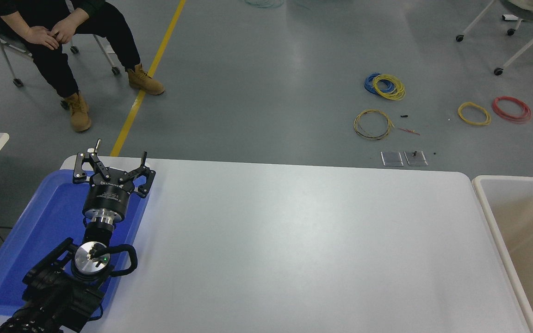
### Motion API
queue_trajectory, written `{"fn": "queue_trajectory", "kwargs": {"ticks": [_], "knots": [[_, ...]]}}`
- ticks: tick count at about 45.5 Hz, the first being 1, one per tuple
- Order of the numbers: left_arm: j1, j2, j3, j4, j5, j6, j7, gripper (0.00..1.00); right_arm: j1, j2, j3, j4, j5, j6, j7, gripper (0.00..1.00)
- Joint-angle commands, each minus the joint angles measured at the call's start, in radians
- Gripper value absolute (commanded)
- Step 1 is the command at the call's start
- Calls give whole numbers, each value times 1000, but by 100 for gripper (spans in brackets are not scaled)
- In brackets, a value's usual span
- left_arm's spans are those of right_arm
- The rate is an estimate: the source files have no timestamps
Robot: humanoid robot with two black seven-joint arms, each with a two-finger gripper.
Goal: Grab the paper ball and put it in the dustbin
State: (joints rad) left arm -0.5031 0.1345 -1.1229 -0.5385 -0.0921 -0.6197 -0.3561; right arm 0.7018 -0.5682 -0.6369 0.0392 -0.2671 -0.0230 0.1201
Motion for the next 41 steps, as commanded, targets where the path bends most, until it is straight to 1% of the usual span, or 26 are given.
{"fn": "queue_trajectory", "kwargs": {"ticks": [1, 12, 31, 32, 33, 34, 35, 36, 38, 40, 41], "knots": [[0, 1, 0, 0, 0, 0, 0, 100, -107, 63, 62, -9, 19, -77, 3, 0], [0, -1, 0, 0, 0, 0, 0, 100, -143, 114, 62, -24, 48, -83, 3, 0], [0, 1, 0, 0, 0, 0, 0, 100, -148, 137, 62, -24, 48, -84, 1, 0], [0, -1, 0, 0, 0, 0, 0, 100, -148, 137, 62, -24, 48, -86, 1, 24], [0, -1, 0, 0, 0, 0, 0, 100, -148, 137, 62, -24, 48, -87, 1, 43], [0, 1, 0, 0, 0, 0, 0, 100, -148, 137, 62, -24, 49, -91, 1, 59], [0, -1, 0, 0, 0, 0, 0, 100, -148, 137, 62, -24, 49, -94, 1, 72], [0, -1, 0, 0, 0, 0, 0, 100, -148, 137, 62, -24, 51, -98, 1, 79], [0, -1, 0, 0, 0, 0, 0, 100, -147, 137, 62, -24, 58, -109, 1, 87], [0, 1, 0, 0, 2, 0, 0, 100, -147, 136, 62, -24, 65, -115, 1, 98], [0, 1, 0, 0, 0, 0, 0, 100, -147, 136, 63, -24, 65, -117, 1, 100]]}}
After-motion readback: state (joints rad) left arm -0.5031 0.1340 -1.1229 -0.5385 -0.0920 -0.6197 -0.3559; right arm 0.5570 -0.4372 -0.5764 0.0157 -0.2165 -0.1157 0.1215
